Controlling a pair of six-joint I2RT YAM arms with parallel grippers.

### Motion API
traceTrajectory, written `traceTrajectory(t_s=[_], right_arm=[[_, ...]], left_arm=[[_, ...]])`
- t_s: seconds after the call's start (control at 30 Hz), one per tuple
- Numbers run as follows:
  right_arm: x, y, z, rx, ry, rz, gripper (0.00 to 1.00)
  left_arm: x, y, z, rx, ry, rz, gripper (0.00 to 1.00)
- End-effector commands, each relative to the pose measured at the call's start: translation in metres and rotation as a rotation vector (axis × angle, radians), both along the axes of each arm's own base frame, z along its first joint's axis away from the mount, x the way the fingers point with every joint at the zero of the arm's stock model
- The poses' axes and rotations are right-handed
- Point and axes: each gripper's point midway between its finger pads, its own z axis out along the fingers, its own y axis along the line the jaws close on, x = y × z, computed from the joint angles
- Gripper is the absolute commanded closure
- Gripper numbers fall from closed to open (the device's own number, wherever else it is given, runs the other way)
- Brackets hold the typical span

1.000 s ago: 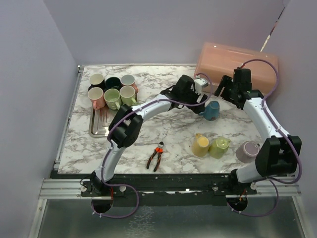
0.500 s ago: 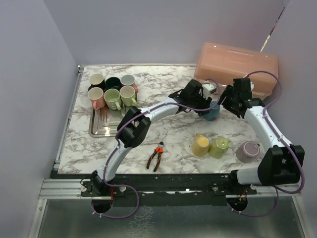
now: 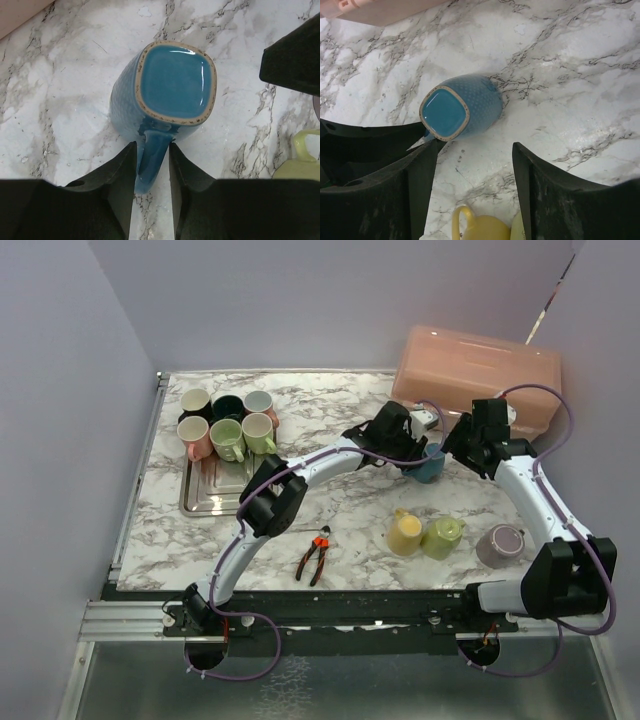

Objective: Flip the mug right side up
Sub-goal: Turn over the cup at the center of the board.

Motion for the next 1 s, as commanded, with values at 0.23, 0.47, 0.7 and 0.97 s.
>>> traceTrajectory(t_s=[0.23, 0.47, 0.7, 0.97], right_arm=[[-0.012, 0.006, 0.019, 0.055, -0.051, -0.002, 0.37], [-0.007, 0.031, 0.026, 0.181, -0.124, 0.065, 0.31], [-0.001, 0.083, 0.054, 0.376, -0.296, 0.324, 0.2], [0.001, 0.127, 0.097, 0.617, -0.537, 0.527, 0.16]], left_arm=[[0.004, -0.008, 0.011, -0.004, -0.075, -0.025, 1.0], [0.021, 0.009, 0.043, -0.06, -0.065, 0.055, 1.0], [0.035, 0.055, 0.102, -0.154, -0.024, 0.164, 1.0], [0.042, 0.098, 0.154, -0.236, -0.013, 0.283, 1.0]])
